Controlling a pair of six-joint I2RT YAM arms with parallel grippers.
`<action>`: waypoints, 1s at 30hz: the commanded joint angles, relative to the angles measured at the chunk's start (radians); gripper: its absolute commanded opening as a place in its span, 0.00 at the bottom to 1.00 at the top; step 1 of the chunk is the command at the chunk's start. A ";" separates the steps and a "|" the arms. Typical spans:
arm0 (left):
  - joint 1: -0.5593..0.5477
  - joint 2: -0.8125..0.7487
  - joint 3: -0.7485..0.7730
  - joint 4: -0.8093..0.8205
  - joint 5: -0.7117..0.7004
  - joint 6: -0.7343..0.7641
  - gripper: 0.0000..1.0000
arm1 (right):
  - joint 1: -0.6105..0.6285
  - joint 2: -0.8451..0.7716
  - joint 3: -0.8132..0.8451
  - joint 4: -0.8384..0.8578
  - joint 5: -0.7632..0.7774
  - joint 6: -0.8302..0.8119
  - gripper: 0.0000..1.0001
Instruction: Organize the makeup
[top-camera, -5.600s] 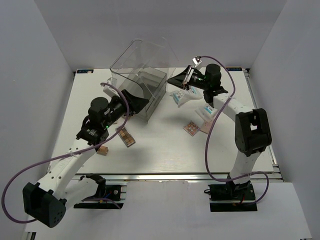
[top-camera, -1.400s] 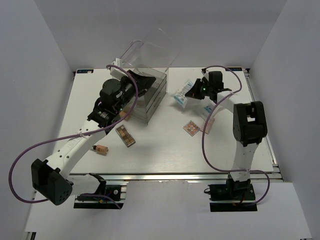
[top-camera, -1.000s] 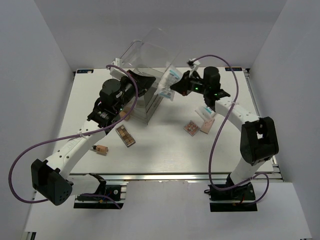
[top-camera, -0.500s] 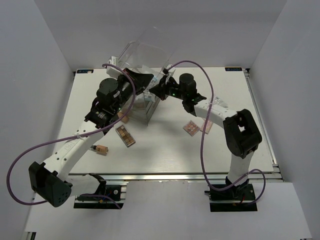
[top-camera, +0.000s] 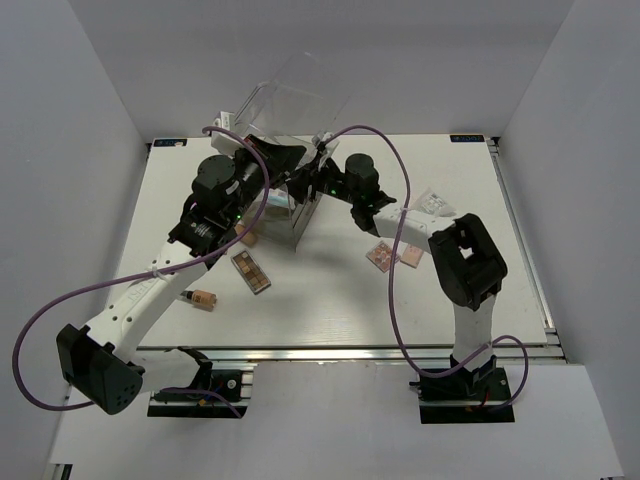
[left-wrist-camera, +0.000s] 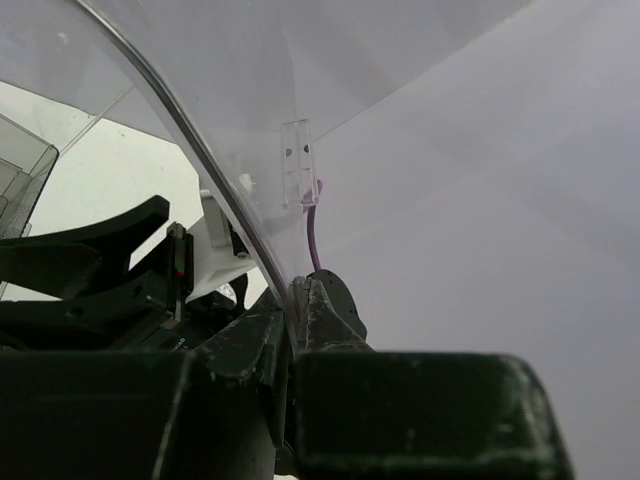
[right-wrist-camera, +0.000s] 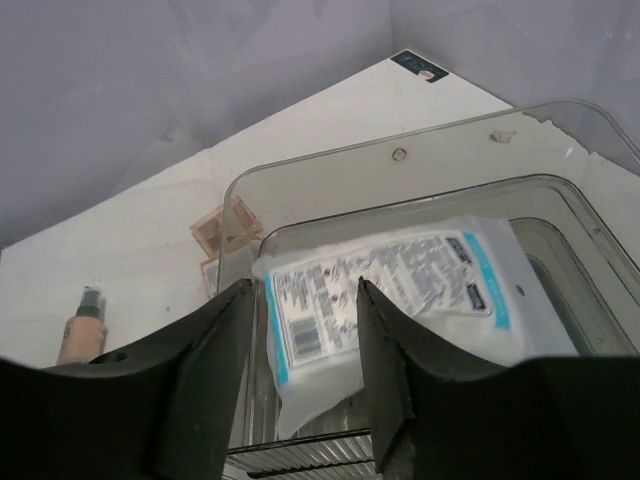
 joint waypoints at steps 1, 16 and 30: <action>0.004 -0.075 0.097 0.166 -0.048 0.083 0.06 | -0.007 0.003 0.035 0.058 -0.021 -0.014 0.55; 0.007 -0.100 0.054 0.188 -0.068 0.082 0.06 | -0.192 -0.415 -0.359 -0.072 -0.229 -0.560 0.89; 0.012 -0.103 0.025 0.194 -0.051 0.088 0.06 | -0.754 -0.407 -0.110 -1.577 -0.510 -2.051 0.72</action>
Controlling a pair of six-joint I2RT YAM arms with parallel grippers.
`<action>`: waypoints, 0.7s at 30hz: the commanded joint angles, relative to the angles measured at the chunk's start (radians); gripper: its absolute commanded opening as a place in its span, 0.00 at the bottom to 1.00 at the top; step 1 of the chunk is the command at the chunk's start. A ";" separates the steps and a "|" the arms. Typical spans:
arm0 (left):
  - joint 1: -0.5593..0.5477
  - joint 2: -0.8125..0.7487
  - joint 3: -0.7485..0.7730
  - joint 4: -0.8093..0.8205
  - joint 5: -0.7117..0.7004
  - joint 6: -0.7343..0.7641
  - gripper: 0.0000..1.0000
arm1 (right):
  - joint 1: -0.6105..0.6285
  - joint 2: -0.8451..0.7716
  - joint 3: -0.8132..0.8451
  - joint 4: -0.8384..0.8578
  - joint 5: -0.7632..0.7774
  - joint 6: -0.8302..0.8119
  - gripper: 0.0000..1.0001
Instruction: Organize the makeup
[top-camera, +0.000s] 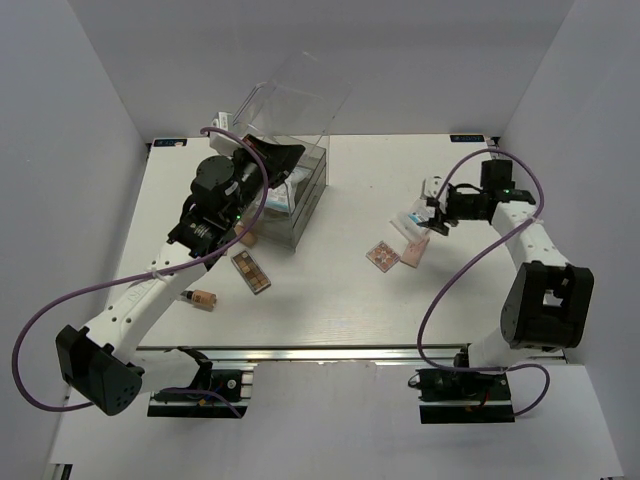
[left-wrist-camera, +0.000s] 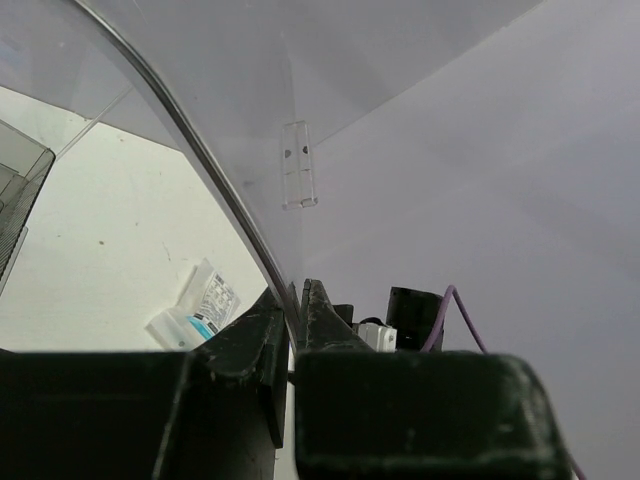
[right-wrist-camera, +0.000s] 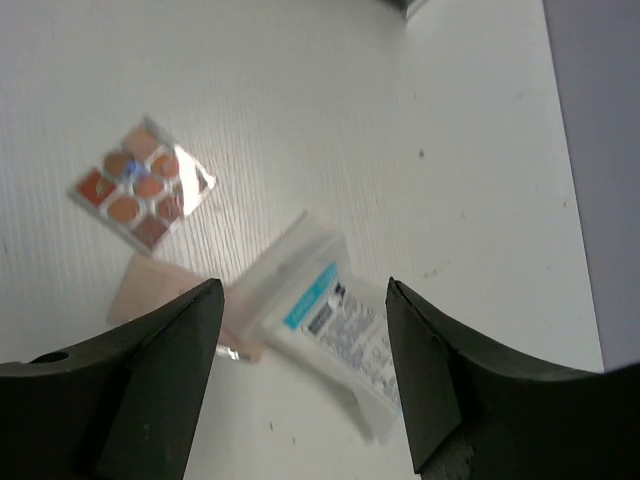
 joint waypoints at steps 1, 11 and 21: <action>0.012 -0.097 0.024 0.193 -0.037 0.095 0.06 | -0.090 0.069 0.119 -0.385 0.001 -0.534 0.72; 0.018 -0.110 -0.003 0.199 -0.032 0.092 0.06 | -0.110 0.186 0.082 -0.260 0.230 -0.808 0.70; 0.018 -0.120 -0.025 0.193 -0.040 0.079 0.06 | -0.013 0.311 0.061 0.038 0.314 -0.612 0.68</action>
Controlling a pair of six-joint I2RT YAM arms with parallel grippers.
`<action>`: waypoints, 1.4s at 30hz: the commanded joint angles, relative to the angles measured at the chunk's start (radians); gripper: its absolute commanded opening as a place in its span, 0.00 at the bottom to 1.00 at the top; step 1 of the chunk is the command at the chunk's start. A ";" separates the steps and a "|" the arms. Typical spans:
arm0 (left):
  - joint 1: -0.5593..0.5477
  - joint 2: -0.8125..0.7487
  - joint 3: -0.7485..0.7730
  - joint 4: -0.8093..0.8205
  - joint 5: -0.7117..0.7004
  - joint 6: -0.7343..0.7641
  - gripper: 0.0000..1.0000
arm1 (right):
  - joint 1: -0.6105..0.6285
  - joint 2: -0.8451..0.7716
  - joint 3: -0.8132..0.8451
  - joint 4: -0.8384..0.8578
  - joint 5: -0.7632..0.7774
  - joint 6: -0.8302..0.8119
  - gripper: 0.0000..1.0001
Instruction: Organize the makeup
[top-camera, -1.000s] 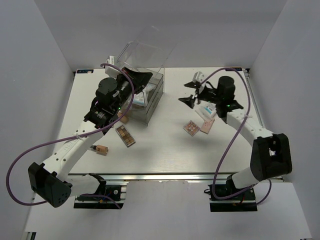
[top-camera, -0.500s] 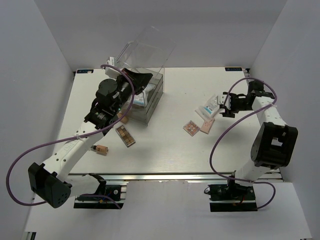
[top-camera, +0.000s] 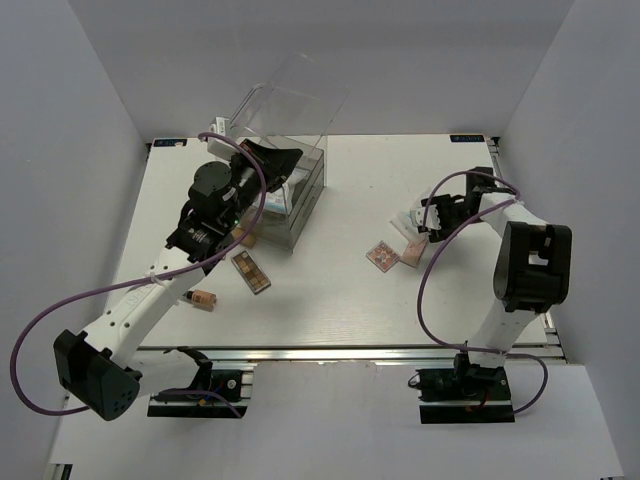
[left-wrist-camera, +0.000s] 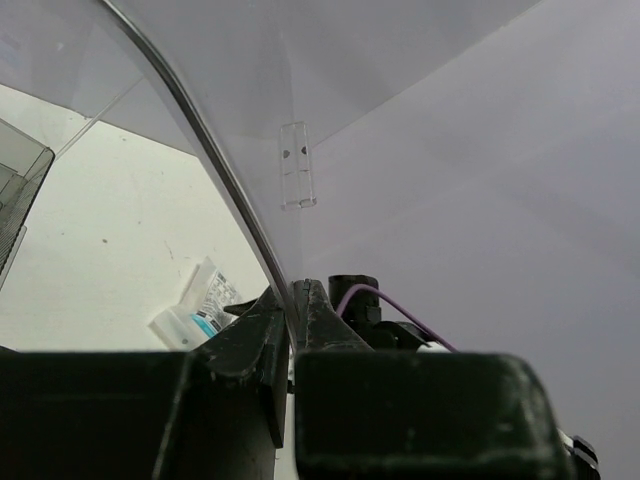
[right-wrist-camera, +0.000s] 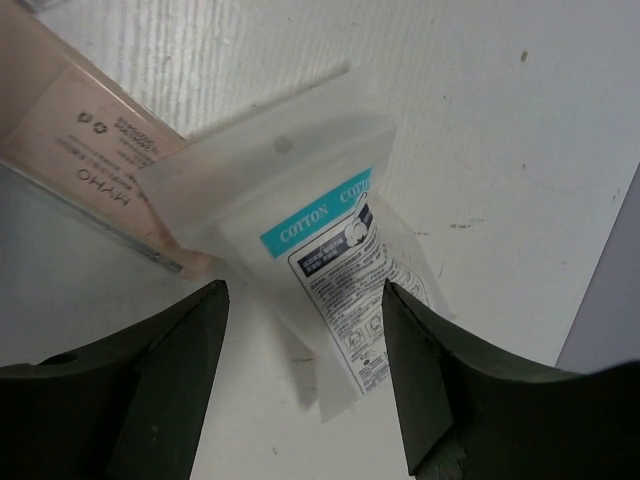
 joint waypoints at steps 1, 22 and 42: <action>0.014 -0.092 0.024 0.165 -0.044 0.079 0.06 | 0.030 0.044 -0.002 0.134 0.048 0.022 0.68; 0.022 -0.081 0.030 0.160 -0.046 0.074 0.06 | 0.105 -0.040 -0.002 0.268 -0.065 0.266 0.06; 0.026 -0.070 0.058 0.148 -0.037 0.067 0.06 | 0.616 -0.055 -0.073 1.376 0.064 0.787 0.00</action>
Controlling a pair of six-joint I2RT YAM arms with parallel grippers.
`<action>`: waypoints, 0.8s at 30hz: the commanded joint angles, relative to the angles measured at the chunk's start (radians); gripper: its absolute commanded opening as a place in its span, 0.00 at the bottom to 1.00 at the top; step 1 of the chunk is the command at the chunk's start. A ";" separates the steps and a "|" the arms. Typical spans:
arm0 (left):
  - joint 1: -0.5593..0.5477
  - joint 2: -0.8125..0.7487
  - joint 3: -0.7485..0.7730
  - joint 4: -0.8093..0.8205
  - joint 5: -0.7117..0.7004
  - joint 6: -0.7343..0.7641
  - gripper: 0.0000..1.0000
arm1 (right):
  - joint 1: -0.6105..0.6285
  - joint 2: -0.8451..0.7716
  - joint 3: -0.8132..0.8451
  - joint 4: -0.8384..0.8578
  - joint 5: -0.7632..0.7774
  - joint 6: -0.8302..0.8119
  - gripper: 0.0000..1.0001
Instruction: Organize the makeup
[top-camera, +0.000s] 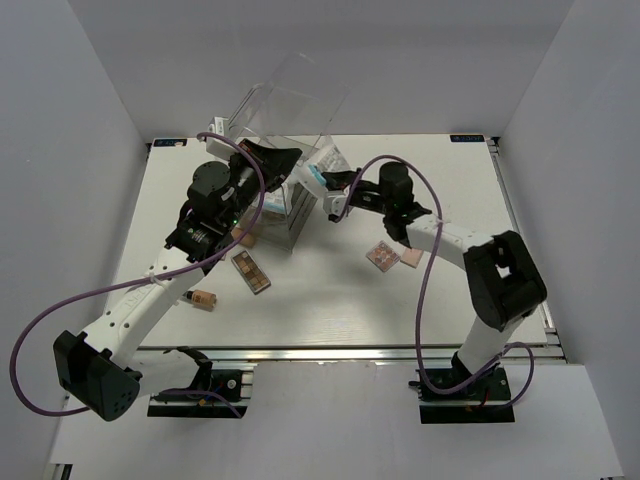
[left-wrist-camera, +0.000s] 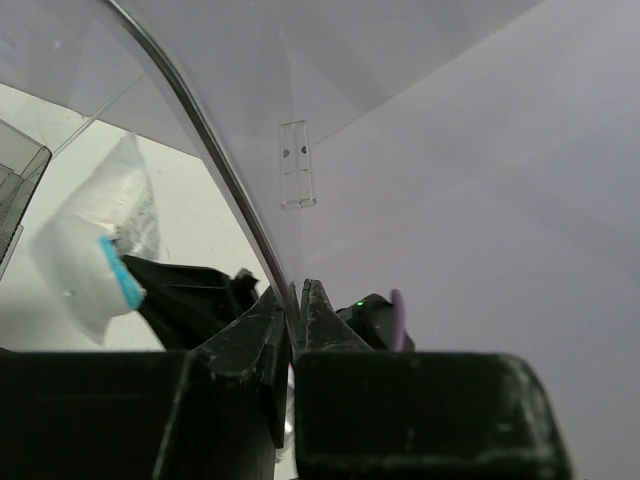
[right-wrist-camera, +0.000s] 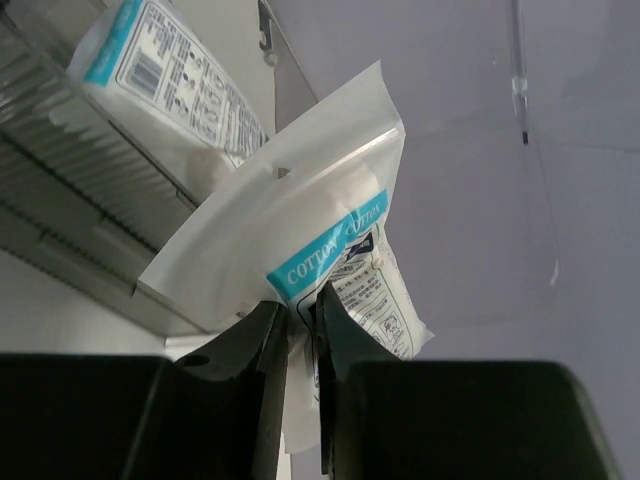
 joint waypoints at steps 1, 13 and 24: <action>0.019 -0.070 0.056 0.148 -0.045 0.078 0.06 | 0.051 0.069 0.075 0.229 0.046 0.045 0.00; 0.022 -0.089 0.044 0.143 -0.054 0.077 0.06 | 0.132 0.305 0.337 0.279 0.103 0.003 0.46; 0.023 -0.095 0.033 0.146 -0.061 0.075 0.06 | 0.125 0.193 0.163 0.315 0.094 0.026 0.72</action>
